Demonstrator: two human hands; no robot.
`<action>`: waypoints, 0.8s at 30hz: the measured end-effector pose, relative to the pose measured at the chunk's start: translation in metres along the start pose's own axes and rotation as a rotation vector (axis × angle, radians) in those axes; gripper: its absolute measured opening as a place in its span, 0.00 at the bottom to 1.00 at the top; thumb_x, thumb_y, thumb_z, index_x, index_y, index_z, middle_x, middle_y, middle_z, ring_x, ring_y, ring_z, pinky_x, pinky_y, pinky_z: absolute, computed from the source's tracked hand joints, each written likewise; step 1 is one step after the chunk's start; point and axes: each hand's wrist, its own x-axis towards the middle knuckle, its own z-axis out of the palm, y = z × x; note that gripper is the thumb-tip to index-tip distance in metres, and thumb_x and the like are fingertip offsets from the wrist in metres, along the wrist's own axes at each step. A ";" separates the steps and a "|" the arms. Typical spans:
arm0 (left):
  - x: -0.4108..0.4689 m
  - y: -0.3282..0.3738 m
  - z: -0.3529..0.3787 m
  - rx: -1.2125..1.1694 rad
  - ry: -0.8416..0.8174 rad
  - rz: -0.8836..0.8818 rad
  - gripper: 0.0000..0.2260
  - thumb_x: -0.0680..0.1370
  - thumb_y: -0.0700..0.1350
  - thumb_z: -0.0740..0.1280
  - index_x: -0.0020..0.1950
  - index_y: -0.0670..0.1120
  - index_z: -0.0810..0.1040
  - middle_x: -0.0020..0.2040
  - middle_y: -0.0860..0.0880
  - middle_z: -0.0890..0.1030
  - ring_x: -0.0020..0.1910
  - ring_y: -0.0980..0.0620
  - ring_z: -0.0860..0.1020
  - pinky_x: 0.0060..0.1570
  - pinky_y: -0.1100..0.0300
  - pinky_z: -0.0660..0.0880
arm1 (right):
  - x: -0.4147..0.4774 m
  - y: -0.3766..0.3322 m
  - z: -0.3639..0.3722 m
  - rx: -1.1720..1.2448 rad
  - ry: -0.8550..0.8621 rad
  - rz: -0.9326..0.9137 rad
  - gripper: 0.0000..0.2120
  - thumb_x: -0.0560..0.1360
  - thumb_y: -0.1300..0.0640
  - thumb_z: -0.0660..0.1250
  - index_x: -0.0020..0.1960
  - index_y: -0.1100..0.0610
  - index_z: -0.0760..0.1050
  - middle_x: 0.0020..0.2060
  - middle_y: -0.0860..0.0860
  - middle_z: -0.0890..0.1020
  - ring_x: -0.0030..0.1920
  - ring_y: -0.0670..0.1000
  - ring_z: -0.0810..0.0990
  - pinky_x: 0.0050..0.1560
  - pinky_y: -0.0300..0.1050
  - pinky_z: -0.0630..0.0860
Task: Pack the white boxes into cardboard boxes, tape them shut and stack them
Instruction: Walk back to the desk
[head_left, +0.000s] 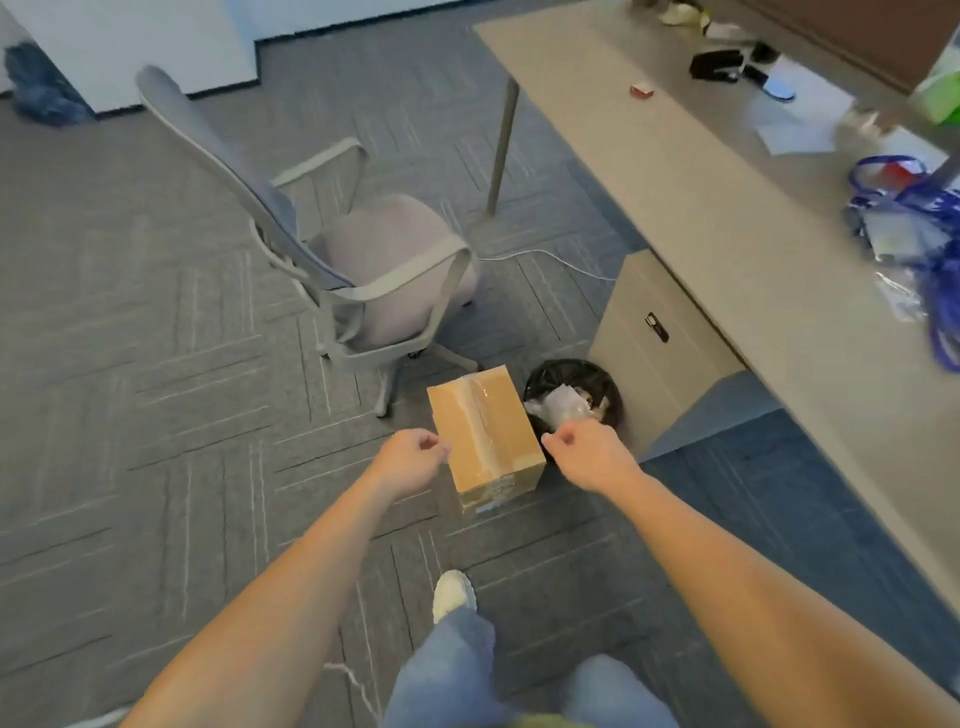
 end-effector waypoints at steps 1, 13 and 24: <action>0.014 0.002 -0.010 0.021 -0.024 -0.016 0.07 0.81 0.50 0.64 0.48 0.51 0.80 0.50 0.51 0.83 0.51 0.49 0.81 0.57 0.50 0.77 | 0.012 -0.003 0.006 0.032 0.002 0.044 0.20 0.81 0.49 0.60 0.34 0.57 0.70 0.29 0.50 0.73 0.32 0.50 0.73 0.34 0.44 0.68; 0.220 0.030 -0.035 0.304 -0.021 -0.068 0.11 0.81 0.51 0.64 0.55 0.47 0.82 0.54 0.47 0.83 0.56 0.44 0.80 0.60 0.48 0.77 | 0.188 0.044 0.058 0.631 0.039 0.490 0.19 0.75 0.41 0.62 0.43 0.57 0.77 0.38 0.54 0.81 0.40 0.55 0.80 0.41 0.50 0.80; 0.473 -0.060 0.084 0.536 -0.153 0.113 0.29 0.80 0.61 0.64 0.73 0.44 0.69 0.71 0.43 0.73 0.70 0.41 0.70 0.67 0.50 0.68 | 0.318 0.117 0.264 0.988 0.222 1.025 0.28 0.78 0.39 0.61 0.64 0.62 0.72 0.56 0.58 0.79 0.56 0.60 0.78 0.55 0.53 0.76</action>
